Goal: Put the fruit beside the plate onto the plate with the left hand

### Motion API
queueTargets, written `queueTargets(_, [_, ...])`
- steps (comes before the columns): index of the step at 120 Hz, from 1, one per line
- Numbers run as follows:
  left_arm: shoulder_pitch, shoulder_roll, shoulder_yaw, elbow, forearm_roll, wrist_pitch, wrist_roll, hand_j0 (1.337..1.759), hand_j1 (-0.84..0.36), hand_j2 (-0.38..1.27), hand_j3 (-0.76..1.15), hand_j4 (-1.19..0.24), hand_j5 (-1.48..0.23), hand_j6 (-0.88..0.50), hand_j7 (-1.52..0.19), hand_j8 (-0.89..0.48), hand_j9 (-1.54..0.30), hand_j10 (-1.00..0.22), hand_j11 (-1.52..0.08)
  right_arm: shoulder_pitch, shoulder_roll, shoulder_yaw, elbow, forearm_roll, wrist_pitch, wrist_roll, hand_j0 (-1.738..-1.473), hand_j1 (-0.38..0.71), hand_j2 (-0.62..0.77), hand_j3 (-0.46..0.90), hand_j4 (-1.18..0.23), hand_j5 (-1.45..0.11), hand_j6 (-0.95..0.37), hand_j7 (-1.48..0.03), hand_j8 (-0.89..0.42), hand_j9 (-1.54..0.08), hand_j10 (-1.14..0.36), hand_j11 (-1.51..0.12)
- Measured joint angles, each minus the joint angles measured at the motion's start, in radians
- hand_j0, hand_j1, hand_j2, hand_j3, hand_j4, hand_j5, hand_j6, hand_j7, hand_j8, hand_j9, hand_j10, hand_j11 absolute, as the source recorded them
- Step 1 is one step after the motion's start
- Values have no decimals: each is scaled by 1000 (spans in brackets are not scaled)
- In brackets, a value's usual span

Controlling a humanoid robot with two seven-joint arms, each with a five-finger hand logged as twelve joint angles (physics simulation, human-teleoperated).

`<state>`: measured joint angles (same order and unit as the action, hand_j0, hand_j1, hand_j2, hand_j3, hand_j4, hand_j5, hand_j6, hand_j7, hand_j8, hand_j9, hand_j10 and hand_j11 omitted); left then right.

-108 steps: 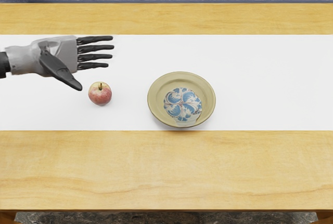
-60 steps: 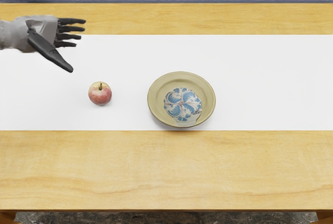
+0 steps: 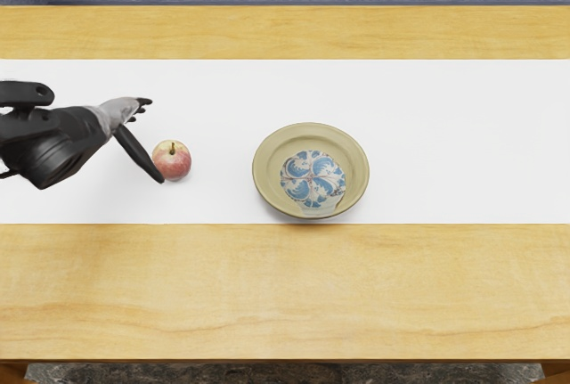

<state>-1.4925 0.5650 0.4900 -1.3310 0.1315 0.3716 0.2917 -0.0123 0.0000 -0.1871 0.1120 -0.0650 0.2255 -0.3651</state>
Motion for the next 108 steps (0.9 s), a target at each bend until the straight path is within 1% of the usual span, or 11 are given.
queueTargets(14, [-15, -9, 13, -2, -15, 5, -3, 1658, 337, 3, 0, -11, -13, -11, -13, -11, -13, -11, -13, 0, 0, 0, 0, 0, 0, 0, -1658, -349, 0, 0, 0, 0, 0, 0, 0, 0, 0, 0])
queueTargets(27, [-15, -13, 18, -3, -24, -36, -4, 1658, 333, 3, 0, -14, -18, -14, -18, -14, -18, -14, -18, 0, 0, 0, 0, 0, 0, 0, -1658, -349, 0, 0, 0, 0, 0, 0, 0, 0, 0, 0])
queueTargets(33, [-15, -37, 19, -3, -26, -44, -3, 1658, 300, 9, 0, -41, -53, -42, -53, -42, -53, -41, -53, 0, 0, 0, 0, 0, 0, 0, -1658, -349, 0, 0, 0, 0, 0, 0, 0, 0, 0, 0])
queueTargets(42, [-15, -41, 20, -3, -26, -47, -3, 1658, 227, 21, 0, -102, -132, -102, -132, -102, -132, -102, -132, 0, 0, 0, 0, 0, 0, 0, -1658, -349, 0, 0, 0, 0, 0, 0, 0, 0, 0, 0])
queueTargets(51, [-36, -69, 36, -2, -25, -23, -2, 1658, 166, 31, 0, -153, -198, -153, -198, -153, -198, -153, -198, 0, 0, 0, 0, 0, 0, 0, -1658, -349, 0, 0, 0, 0, 0, 0, 0, 0, 0, 0])
queueTargets(57, [-38, -75, 49, -3, -25, -8, -2, 1658, 137, 36, 0, -178, -231, -178, -231, -178, -231, -178, -231, 0, 0, 0, 0, 0, 0, 0, -1658, -349, 0, 0, 0, 0, 0, 0, 0, 0, 0, 0])
queueTargets(85, [-35, -98, 81, -3, -24, 48, -1, 1658, 61, 49, 0, -241, -313, -241, -313, -241, -313, -241, -313, 0, 0, 0, 0, 0, 0, 0, -1658, -349, 0, 0, 0, 0, 0, 0, 0, 0, 0, 0])
queueTargets(108, [-32, -106, 90, -2, -23, 67, 0, 1658, -27, 63, 0, -314, -408, -314, -408, -314, -408, -314, -408, 0, 0, 0, 0, 0, 0, 0, -1658, -349, 0, 0, 0, 0, 0, 0, 0, 0, 0, 0])
